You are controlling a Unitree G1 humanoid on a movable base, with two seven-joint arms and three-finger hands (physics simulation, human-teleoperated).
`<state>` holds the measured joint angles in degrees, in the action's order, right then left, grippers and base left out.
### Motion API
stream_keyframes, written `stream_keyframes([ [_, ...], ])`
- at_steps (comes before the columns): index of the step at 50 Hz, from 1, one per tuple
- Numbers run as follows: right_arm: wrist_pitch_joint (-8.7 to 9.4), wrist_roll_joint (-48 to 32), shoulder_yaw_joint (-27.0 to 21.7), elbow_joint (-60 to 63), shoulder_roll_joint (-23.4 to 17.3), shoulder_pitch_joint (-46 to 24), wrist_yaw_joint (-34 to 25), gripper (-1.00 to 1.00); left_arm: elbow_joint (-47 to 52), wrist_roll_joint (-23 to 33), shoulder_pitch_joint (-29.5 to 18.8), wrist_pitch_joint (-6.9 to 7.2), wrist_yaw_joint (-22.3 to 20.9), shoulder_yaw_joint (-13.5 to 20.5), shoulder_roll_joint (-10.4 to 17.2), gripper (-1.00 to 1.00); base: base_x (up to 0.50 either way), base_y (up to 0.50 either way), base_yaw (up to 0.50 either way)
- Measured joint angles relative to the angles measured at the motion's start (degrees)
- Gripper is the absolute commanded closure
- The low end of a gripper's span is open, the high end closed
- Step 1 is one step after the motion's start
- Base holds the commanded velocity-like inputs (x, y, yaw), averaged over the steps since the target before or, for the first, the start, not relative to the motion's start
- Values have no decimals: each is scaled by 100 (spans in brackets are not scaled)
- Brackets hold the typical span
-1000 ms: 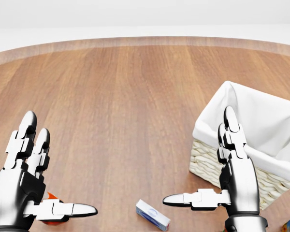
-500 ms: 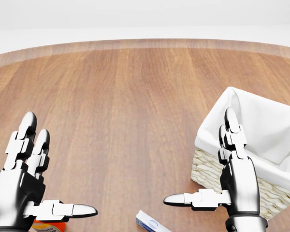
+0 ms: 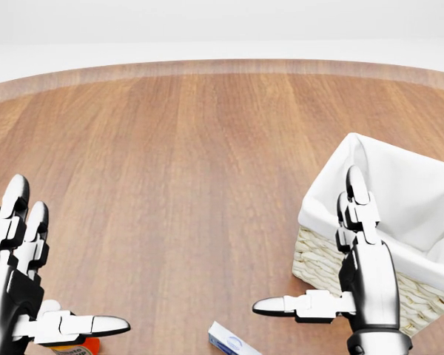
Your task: Pick up the ketchup, and put it in the basket.
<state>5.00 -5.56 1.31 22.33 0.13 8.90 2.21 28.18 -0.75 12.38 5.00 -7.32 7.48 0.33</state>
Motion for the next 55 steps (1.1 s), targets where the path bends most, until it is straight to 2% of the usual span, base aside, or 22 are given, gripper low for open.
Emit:
stream_keyframes([
  [9,0,-3,-3,10,1,14,-5,-100,-223,188,-14,-39,-99,371,35,-100,0,0,0],
  [16,0,-8,-4,14,0,19,-6,-100,-659,314,-82,-297,-158,754,120,-100,0,0,0],
  [19,0,-19,2,-1,2,12,-1,-100,-1463,418,-219,-779,-65,956,280,-100,0,0,0],
  [21,0,-25,7,-12,2,7,3,-100,-1929,468,-292,-1000,1,1054,380,-100,0,0,0],
  [27,0,-35,12,-51,2,-5,12,-100,-3023,558,-464,-1000,189,1238,645,-100,0,0,0],
  [36,0,-44,17,-91,2,-17,19,-100,-4009,618,-647,-1000,399,1327,902,-100,0,0,0],
  [45,0,-52,28,-100,2,-19,20,-100,-4642,635,-815,-1000,560,1293,1059,-100,0,0,0],
  [55,0,-60,36,-138,3,-36,25,-100,-4940,645,-943,-1000,671,1169,1114,-100,0,0,0],
])
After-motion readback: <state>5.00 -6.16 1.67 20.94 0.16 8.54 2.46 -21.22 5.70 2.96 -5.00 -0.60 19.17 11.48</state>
